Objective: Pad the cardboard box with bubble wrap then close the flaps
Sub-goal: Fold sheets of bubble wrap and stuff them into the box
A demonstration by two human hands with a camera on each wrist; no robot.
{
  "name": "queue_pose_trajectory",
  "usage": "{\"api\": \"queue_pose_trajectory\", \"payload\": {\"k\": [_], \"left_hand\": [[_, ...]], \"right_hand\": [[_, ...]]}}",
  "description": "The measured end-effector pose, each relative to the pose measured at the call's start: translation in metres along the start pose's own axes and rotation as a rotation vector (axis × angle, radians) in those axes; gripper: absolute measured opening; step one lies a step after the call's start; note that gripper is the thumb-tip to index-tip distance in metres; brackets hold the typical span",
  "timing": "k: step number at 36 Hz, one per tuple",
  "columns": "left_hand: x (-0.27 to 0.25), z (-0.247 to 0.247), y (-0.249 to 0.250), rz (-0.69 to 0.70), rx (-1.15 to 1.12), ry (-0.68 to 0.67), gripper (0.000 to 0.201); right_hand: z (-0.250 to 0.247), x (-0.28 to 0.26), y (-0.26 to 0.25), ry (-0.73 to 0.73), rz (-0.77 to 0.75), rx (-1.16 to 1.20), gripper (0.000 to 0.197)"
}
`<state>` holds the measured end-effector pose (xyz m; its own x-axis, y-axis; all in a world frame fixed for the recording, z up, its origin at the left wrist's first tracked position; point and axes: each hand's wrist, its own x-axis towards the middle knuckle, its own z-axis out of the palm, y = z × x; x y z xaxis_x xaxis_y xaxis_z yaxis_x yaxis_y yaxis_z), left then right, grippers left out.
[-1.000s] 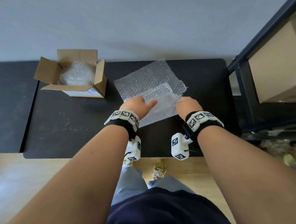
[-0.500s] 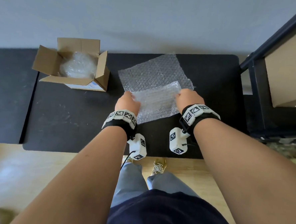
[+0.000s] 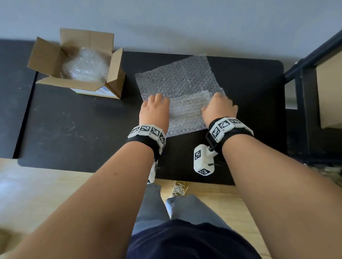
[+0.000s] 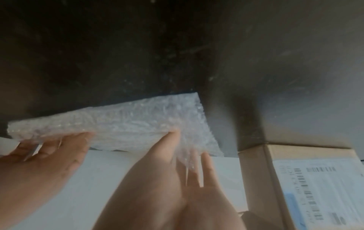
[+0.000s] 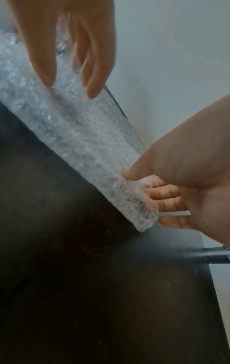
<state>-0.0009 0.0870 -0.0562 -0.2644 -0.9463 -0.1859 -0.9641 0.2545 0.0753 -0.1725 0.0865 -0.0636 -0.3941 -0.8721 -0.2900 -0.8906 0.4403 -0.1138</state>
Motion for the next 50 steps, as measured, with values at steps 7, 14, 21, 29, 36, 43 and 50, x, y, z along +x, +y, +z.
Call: {"api": "queue_pose_trajectory", "payload": {"k": [7, 14, 21, 29, 36, 43, 50], "left_hand": [[0.003, -0.003, 0.006, -0.019, 0.006, -0.088, 0.041], [0.016, -0.018, 0.010, -0.059, -0.080, -0.057, 0.054], [0.032, -0.042, 0.020, -0.105, -0.245, -0.157, 0.054], [0.034, -0.067, 0.019, -0.215, -0.365, -0.228, 0.023], [0.032, -0.085, 0.013, -0.321, -0.661, -0.078, 0.024], [0.029, -0.099, 0.009, -0.405, -1.087, -0.048, 0.014], [0.020, -0.104, 0.005, -0.406, -1.152, -0.044, 0.018]], "right_hand": [[-0.009, 0.002, 0.000, -0.040, -0.043, 0.037, 0.030], [-0.023, 0.000, -0.002, -0.031, -0.118, 0.043, 0.027], [-0.047, -0.003, 0.001, 0.018, -0.201, 0.187, 0.015], [-0.075, -0.012, -0.002, 0.030, -0.224, 0.336, 0.008], [-0.089, -0.013, -0.008, 0.012, -0.037, 0.510, 0.056], [-0.101, -0.025, -0.014, -0.203, -0.005, 0.759, 0.049], [-0.103, -0.028, -0.014, -0.249, -0.045, 0.904, 0.015]]}}
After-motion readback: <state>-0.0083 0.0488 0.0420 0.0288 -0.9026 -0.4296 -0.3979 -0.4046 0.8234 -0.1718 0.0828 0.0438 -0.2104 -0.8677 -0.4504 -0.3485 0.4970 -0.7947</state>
